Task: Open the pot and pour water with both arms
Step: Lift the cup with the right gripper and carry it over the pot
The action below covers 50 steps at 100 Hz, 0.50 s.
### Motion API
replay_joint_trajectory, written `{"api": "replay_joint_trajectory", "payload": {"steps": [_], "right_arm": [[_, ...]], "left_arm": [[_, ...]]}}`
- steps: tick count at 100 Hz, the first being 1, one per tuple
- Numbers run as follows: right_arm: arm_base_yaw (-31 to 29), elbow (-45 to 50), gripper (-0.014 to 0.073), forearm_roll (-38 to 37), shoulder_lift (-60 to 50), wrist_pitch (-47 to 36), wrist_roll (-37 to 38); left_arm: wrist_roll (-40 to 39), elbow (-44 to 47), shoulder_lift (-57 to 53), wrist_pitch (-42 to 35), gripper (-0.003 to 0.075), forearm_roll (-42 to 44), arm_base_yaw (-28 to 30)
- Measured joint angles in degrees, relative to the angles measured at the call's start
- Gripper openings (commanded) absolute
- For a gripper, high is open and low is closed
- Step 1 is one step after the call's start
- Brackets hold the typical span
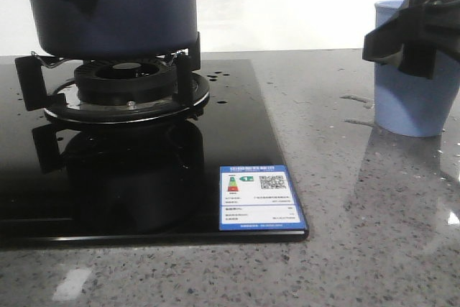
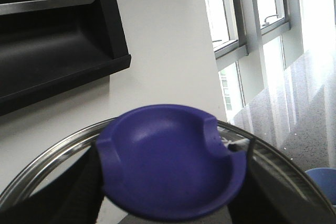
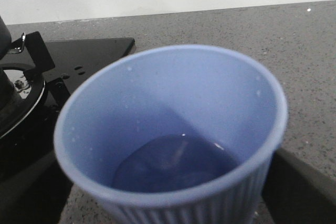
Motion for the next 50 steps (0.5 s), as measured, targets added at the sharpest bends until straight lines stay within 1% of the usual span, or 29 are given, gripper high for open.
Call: {"api": "replay_joint_trajectory", "payload": {"steps": [5,15,16,20,24,27,38,50], "right_arm": [[0.00,0.00,0.0523,-0.36,0.89,-1.22,0.85],[0.00,0.00,0.0307,-0.77,1.84,-2.65,1.51],[0.00,0.00,0.0307,-0.78,1.96,-2.63,1.48],[0.00,0.00,0.0223,-1.35,2.07,-2.67,1.58],[0.00,0.00,0.0173,-1.87,2.06,-2.77,1.58],[0.00,0.00,0.0157,-2.29,2.06,-2.77,1.61],[0.00,-0.28,0.0157,-4.86,1.67,-2.25,1.73],[0.11,-3.73,0.0157,-9.62,-0.42,-0.61,1.83]], "left_arm": [[0.00,0.00,0.00,0.00,0.0210,0.00,0.00],[-0.61,0.00,-0.24,-0.28,0.0210,0.00,0.00],[-0.80,0.00,-0.24,-0.39,0.0210,0.00,0.00],[-1.66,0.00,-0.72,-1.26,0.0210,0.00,0.00],[-2.52,0.00,-1.36,-2.61,0.0210,0.11,0.00],[-2.96,0.00,-1.92,-3.66,0.0210,0.11,0.00],[-4.26,0.00,-4.93,-7.76,0.0210,0.11,0.00],[-5.54,0.00,-8.95,-11.51,0.0210,-0.12,0.00]]}}
